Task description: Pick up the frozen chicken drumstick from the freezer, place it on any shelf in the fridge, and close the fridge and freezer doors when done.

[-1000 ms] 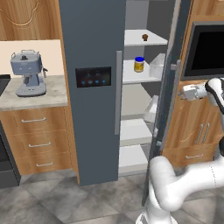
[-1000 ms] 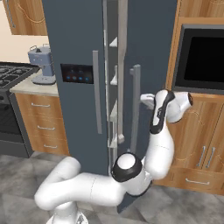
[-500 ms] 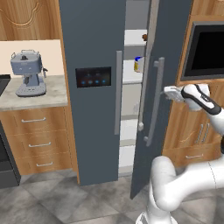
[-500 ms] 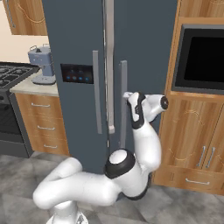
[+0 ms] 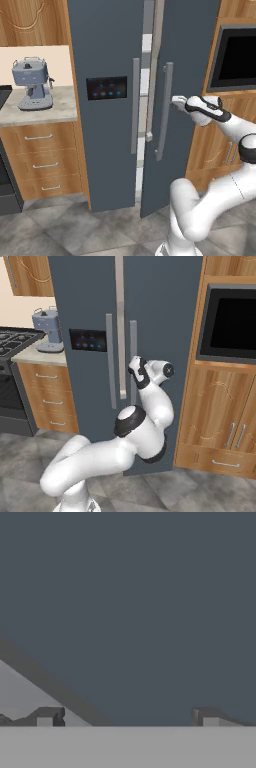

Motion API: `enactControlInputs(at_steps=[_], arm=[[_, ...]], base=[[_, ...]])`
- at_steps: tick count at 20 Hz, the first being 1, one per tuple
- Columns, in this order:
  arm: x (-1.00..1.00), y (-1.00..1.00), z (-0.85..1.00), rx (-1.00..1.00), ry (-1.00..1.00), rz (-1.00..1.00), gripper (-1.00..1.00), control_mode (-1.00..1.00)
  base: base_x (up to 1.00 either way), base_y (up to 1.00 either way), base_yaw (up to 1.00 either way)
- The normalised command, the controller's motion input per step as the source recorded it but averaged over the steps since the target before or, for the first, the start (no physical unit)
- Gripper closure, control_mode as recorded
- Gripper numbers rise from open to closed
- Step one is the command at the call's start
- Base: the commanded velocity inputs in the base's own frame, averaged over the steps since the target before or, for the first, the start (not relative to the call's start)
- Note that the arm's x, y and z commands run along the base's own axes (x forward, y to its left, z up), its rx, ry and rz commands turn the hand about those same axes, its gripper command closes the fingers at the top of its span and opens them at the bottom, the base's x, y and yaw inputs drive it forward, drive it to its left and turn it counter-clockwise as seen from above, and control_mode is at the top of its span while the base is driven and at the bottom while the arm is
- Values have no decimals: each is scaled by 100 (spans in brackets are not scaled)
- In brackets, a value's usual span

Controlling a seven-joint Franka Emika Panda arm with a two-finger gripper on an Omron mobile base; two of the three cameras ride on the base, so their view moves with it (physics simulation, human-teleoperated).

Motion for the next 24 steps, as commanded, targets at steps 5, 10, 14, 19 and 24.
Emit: enactControlInputs(at_steps=[5,10,14,19,24], arm=[[42,22,0,0,0,-12,-100,-100],[46,24,0,0,0,-12,-100,-100],[54,15,0,0,0,-11,-100,-100],[55,0,4,0,0,-5,-100,-100],[43,4,1,0,0,-6,-100,-100]], base=[[0,0,0],[0,0,0],[0,0,0],[0,0,0],[0,0,0]])
